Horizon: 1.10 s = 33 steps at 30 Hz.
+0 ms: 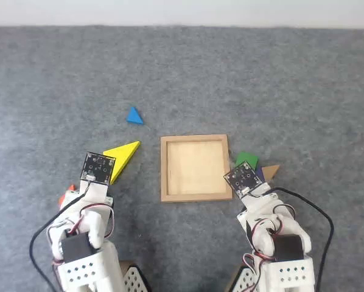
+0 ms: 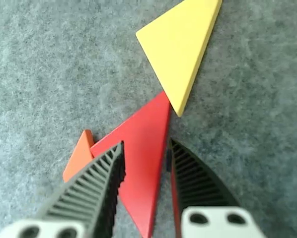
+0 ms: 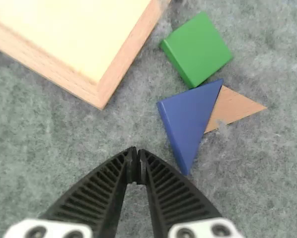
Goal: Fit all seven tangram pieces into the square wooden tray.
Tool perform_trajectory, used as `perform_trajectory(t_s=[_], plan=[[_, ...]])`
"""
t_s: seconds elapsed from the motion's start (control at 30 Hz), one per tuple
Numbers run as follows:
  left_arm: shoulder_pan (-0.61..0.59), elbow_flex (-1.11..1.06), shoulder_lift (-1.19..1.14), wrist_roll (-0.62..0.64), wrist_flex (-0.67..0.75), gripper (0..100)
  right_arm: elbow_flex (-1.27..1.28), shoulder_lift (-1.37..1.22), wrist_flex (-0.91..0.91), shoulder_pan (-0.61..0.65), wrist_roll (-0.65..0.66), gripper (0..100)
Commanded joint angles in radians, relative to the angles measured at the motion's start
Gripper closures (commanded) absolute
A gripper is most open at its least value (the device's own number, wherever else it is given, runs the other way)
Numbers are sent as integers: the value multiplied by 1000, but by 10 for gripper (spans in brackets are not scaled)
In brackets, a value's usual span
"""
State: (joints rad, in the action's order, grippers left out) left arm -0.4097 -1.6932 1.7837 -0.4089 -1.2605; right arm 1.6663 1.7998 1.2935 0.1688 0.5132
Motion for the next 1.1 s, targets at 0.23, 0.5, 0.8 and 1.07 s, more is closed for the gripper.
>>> perform_trajectory(t_s=[0.23,0.5,0.8,1.07], plan=[[-17,10,6,-15,107,870,17,12,-10,4,9,987],[-204,150,0,-115,193,874,17,12,-10,4,9,987],[-157,593,-410,-2,97,870,17,12,-10,4,9,987],[-147,773,-1046,-158,110,722,17,10,-10,8,5,987]])
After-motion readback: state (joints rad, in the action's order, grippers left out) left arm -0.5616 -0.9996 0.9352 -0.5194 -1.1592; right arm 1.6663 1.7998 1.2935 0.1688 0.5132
